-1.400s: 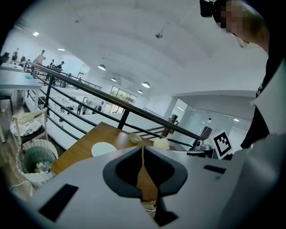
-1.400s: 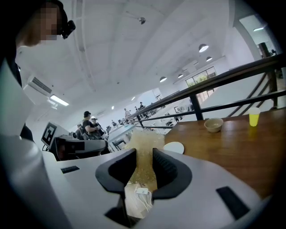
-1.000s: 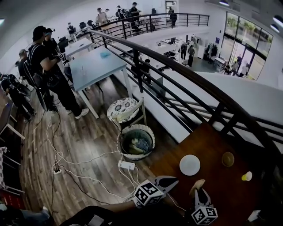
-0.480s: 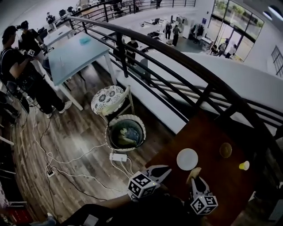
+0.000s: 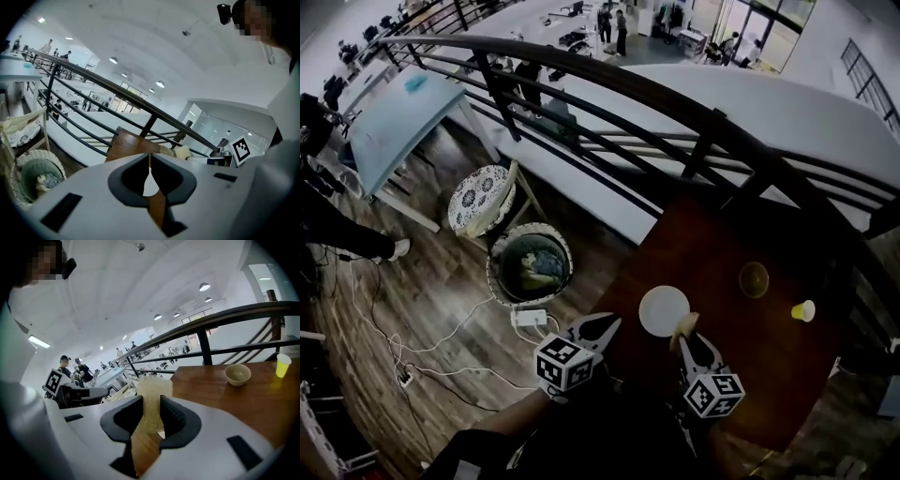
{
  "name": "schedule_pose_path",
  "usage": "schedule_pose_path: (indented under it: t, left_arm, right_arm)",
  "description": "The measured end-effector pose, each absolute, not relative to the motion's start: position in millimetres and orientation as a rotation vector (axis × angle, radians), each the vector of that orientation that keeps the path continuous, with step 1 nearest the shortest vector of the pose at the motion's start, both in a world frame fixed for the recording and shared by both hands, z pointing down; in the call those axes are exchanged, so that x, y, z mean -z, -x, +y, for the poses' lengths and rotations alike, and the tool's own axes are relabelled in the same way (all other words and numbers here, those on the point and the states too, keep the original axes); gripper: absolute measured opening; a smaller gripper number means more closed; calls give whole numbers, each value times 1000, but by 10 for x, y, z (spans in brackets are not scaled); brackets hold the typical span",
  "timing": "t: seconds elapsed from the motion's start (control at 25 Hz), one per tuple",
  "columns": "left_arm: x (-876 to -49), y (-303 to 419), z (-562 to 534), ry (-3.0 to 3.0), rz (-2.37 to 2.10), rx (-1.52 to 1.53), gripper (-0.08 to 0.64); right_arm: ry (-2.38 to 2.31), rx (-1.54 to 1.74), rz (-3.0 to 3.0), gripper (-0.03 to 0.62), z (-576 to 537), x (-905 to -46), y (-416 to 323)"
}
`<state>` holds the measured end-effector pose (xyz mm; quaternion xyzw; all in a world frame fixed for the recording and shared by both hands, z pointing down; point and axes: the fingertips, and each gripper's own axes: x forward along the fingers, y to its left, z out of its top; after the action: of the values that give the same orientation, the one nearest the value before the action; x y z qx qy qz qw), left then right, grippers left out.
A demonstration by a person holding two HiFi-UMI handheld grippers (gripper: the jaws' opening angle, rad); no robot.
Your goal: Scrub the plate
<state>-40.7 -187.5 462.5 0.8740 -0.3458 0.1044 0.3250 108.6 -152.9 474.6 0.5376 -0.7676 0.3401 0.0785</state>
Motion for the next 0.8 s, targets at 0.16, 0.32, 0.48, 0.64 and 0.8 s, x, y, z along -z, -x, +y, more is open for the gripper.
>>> schedule_pose_path:
  t: [0.16,0.32,0.48,0.64,0.8]
  left_arm:
    - [-4639,251,-1917,-2292,-918,-321,26]
    - [-4750,59,-2135,-2313,-914,-346,26]
    - [-5023,-25,-2489,-2332,-918,-390,26]
    - [-5388,-217,-2583,-2328,-898,-469,26]
    - [-5841,-359,-2420,-2291,-821,-600,26]
  right_arm:
    - [-1587,-967,-2294,126,-1615,-4803,-1214]
    - [-1581,-977,-2249,126,-1804,-5035,-1398]
    - [-1624,-1087,-2199,126,-2138,-5360,-1441]
    - [-1612,-1142,-2168,126,-2307,-5620,-1461]
    - [-1529,-1136,-2178,126,-2432,-5766,-1261]
